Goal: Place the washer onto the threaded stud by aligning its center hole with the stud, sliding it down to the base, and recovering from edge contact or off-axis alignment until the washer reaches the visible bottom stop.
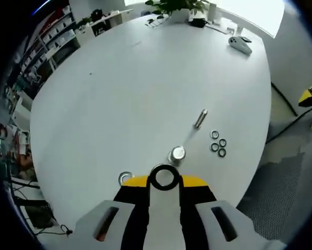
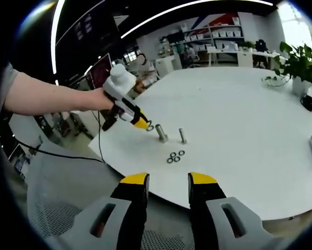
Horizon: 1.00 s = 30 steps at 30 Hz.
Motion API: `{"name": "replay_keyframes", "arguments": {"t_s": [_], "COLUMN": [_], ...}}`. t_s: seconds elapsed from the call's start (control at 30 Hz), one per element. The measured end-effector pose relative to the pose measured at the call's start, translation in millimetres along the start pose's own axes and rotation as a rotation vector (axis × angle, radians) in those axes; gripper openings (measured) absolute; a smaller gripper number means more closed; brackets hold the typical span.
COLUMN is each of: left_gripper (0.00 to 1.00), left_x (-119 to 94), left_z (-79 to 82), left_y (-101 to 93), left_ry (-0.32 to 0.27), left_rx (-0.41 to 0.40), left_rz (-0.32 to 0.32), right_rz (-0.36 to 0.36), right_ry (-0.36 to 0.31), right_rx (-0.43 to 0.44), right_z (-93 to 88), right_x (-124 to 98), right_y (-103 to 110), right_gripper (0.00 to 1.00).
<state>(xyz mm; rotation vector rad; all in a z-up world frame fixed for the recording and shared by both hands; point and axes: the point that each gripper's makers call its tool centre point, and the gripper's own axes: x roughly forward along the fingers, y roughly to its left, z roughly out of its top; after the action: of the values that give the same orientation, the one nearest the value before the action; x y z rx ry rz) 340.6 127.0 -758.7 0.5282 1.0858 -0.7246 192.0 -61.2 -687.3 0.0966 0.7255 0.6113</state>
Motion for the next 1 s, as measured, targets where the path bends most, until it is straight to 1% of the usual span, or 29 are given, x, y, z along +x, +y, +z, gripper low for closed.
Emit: {"name": "replay_keyframes", "arguments": {"t_s": [0.17,0.27,0.53,0.67,0.8,0.87,1.0], "left_gripper": [0.19,0.19,0.19,0.19,0.19,0.19,0.19], "left_x": [0,2,12,17,21,20,26], "left_z": [12.0,17.2,25.2,25.0,25.2,23.1,20.2], "left_y": [-2.6,-6.3,-16.8,-19.0,-20.2,-21.6,-20.0], "left_ry": [-0.009,-0.004,0.034,0.064,0.079,0.092,0.111], "left_rx": [0.029,0.045,0.096,0.124,0.145,0.16,0.173], "left_rz": [-0.007,-0.018,-0.052,-0.059,-0.066,-0.063,-0.061], "right_rz": [0.0,-0.001,0.0,-0.004,-0.007,-0.008,-0.011], "right_ry": [0.0,-0.002,0.003,-0.001,-0.003,-0.004,-0.007], "right_rx": [-0.001,0.0,-0.003,0.001,0.004,0.004,0.006], "right_z": [-0.2,0.2,-0.4,0.1,0.4,0.7,1.2], "right_x": [0,0,0,0,-1,-1,-1], "right_y": [0,0,0,-1,-2,-2,-2], "right_gripper": [0.32,0.32,0.32,0.32,0.32,0.32,0.32]}}
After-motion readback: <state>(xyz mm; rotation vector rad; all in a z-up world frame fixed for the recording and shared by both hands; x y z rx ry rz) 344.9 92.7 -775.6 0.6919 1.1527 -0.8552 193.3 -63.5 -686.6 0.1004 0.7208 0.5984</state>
